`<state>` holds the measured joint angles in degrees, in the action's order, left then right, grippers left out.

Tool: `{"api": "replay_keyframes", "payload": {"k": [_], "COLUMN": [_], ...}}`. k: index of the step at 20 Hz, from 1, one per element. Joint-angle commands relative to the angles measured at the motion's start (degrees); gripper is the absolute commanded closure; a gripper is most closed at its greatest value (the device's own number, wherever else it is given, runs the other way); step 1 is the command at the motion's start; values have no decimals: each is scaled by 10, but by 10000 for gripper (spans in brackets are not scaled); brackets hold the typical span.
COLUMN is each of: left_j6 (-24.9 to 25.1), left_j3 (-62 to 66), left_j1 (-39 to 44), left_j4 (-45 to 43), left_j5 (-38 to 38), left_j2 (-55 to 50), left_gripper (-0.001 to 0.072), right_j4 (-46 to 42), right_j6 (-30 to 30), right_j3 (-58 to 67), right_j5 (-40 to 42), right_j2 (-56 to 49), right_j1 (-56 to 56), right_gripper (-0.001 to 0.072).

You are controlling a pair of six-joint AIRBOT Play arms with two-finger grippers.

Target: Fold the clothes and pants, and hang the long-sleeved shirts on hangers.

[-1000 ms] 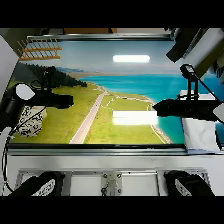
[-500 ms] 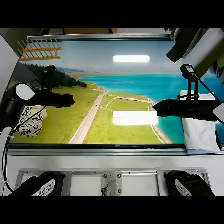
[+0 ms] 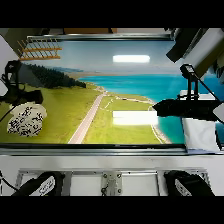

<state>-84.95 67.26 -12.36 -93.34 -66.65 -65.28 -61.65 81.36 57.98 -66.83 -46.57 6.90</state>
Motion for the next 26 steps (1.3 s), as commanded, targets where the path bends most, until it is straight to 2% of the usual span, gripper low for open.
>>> {"api": "replay_keyframes", "payload": {"k": [1, 5, 9, 10, 11, 12, 13, 16, 19, 21, 24, 26], "left_j6": [-17, -21, -21, -27, -36, -39, -40, -40, -40, -40, -40, -40], "left_j3": [-64, -130, -130, -130, -130, -130, -129, -80, 21, 80, 143, 160], "left_j1": [-78, -106, -106, -106, -106, -106, -105, -72, 13, 91, 228, 321], "left_j4": [-44, -46, -47, -47, -46, -45, -41, -39, -4, 10, 10, 10], "left_j5": [59, 131, 143, 142, 141, 141, 140, 118, 87, 90, 108, 133], "left_j2": [-6, -65, -128, -137, -142, -140, -129, -55, 43, 102, 167, 191], "left_gripper": [-3, -3, -1, 136, 397, 613, 702, 702, 702, 701, 702, 701], "right_j4": [0, 0, 0, 0, 0, 0, 0, 0, 0, 6, 79, 84], "right_j6": [0, 0, 0, 0, 0, 0, 0, 0, 1, 1, 0, -24], "right_j3": [0, 0, 0, 0, 0, 0, 0, 0, 0, 0, 0, 4], "right_j5": [0, 0, 0, 0, 0, 0, 0, 0, 0, 7, 8, 37], "right_j2": [0, 0, 0, 0, 0, 0, 0, 0, -1, 0, 0, 0], "right_j1": [0, 0, 0, 0, 0, 0, 0, 0, 0, 0, 0, -3], "right_gripper": [697, 697, 697, 697, 697, 697, 697, 697, 697, 698, 698, 700]}}
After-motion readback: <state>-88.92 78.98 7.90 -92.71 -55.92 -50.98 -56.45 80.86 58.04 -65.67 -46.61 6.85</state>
